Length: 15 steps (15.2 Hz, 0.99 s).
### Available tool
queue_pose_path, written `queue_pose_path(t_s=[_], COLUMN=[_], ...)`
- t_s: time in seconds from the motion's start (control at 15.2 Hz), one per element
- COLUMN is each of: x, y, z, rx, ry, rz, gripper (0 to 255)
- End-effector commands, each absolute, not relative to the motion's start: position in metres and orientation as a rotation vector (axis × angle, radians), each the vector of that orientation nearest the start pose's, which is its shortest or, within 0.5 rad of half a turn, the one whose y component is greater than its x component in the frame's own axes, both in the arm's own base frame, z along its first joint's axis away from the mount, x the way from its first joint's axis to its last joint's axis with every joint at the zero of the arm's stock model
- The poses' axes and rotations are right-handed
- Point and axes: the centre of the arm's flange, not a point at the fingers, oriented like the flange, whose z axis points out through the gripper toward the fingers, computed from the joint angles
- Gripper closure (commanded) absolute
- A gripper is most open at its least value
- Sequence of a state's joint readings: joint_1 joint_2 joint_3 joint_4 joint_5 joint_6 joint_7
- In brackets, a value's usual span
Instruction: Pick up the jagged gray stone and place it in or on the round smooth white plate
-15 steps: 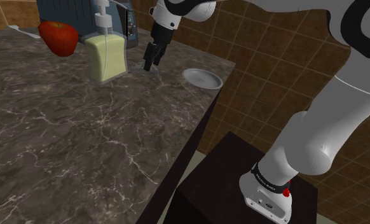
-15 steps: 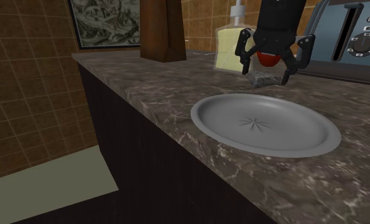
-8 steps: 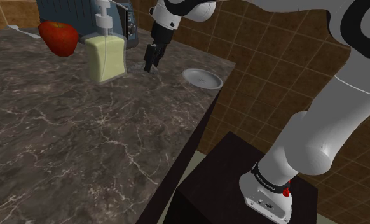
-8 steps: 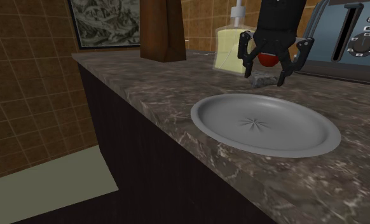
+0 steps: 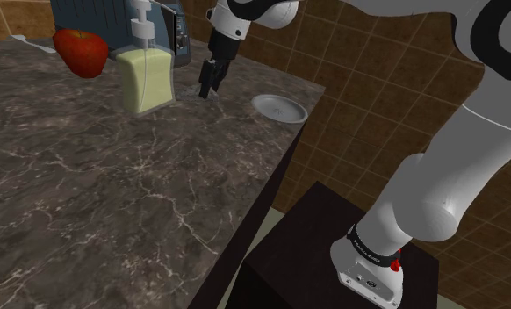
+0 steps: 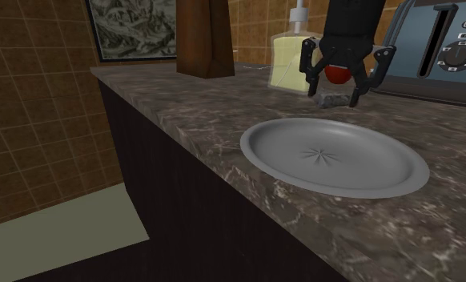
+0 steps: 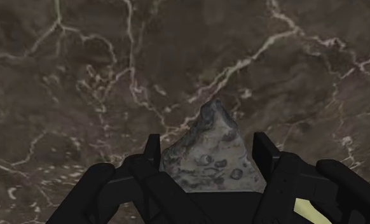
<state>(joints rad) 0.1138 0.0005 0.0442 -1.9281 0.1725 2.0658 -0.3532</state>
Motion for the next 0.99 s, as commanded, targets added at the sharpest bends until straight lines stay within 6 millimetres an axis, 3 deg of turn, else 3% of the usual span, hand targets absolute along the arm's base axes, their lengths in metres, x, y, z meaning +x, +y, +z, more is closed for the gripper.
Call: queue_pose_path(t_s=[0.0,0.92], x=[0.565,0.565], y=[0.099,0.099], z=[0.506,0.580], rx=[-2.918,-2.918], ry=[-0.652,-0.652], rz=[-0.227,-0.227], gripper=[255,255])
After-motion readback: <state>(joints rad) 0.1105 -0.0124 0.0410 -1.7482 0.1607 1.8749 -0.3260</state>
